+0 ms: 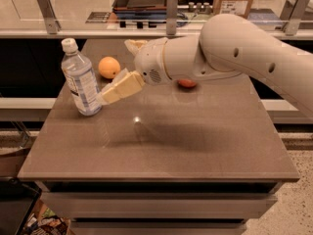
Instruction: Pick blue plastic bottle
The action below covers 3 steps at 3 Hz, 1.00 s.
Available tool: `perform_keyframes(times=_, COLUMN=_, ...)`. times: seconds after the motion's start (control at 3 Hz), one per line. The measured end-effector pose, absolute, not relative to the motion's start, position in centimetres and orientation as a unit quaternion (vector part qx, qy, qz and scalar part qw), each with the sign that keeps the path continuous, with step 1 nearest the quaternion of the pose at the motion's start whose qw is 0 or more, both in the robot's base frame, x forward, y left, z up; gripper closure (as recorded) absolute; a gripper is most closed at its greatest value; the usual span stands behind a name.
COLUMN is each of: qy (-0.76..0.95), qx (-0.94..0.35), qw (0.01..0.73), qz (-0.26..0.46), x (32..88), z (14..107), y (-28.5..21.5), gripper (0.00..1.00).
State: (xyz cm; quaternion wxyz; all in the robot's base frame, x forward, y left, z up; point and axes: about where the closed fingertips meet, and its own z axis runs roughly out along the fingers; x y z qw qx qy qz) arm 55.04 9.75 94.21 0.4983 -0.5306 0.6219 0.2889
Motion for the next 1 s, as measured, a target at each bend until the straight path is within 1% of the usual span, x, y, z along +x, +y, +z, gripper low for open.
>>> perform_keyframes(times=1.0, qy=0.574, qx=-0.509, qw=0.52, qz=0.376, x=55.8, z=92.8, y=16.3, gripper=0.0)
